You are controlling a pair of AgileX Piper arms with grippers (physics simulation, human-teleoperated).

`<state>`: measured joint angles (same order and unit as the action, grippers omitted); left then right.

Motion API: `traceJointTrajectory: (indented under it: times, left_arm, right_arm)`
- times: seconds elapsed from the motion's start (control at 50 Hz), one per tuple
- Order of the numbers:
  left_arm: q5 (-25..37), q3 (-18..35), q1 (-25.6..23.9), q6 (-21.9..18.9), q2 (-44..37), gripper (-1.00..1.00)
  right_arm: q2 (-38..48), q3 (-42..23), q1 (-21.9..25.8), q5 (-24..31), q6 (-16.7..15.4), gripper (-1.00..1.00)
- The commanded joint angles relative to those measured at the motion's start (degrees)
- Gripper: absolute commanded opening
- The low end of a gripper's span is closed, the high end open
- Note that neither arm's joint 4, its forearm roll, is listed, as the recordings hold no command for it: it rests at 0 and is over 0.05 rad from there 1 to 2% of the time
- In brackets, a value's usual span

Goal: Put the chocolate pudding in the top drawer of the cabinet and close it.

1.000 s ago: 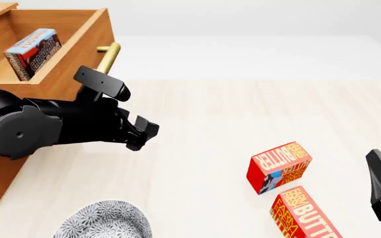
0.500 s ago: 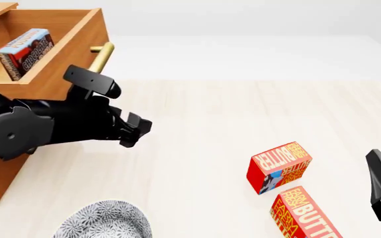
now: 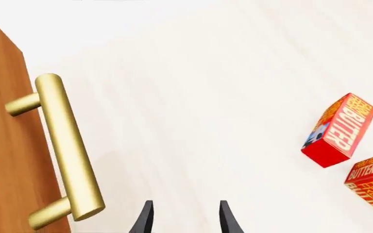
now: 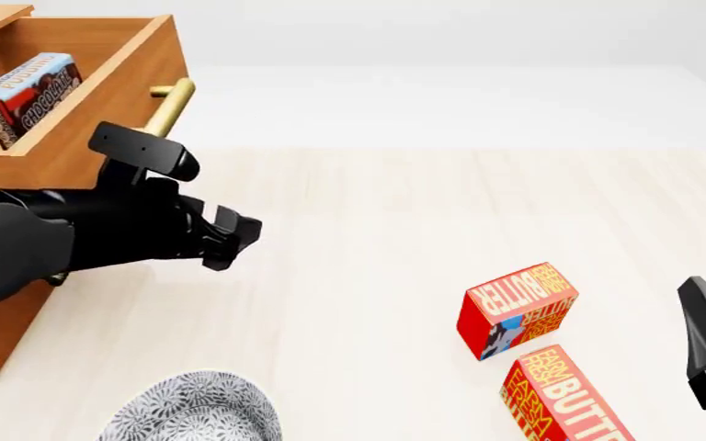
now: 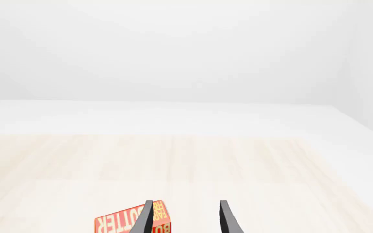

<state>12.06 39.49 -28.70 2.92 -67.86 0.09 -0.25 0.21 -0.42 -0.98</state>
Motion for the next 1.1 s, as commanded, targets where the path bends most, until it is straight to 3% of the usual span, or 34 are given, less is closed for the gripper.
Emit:
traceJointTrajectory:
  times: [0.02, 1.1]
  left_arm:
    - [-1.1, -0.9, 1.1, -0.3, 0.3, 1.00]
    - [0.2, -0.7, 9.5, 0.1, 3.2, 1.00]
  right_arm:
    - [0.0, 0.0, 0.0, 0.0, 0.0, 1.00]
    - [0.0, 0.0, 0.0, 0.0, 0.0, 1.00]
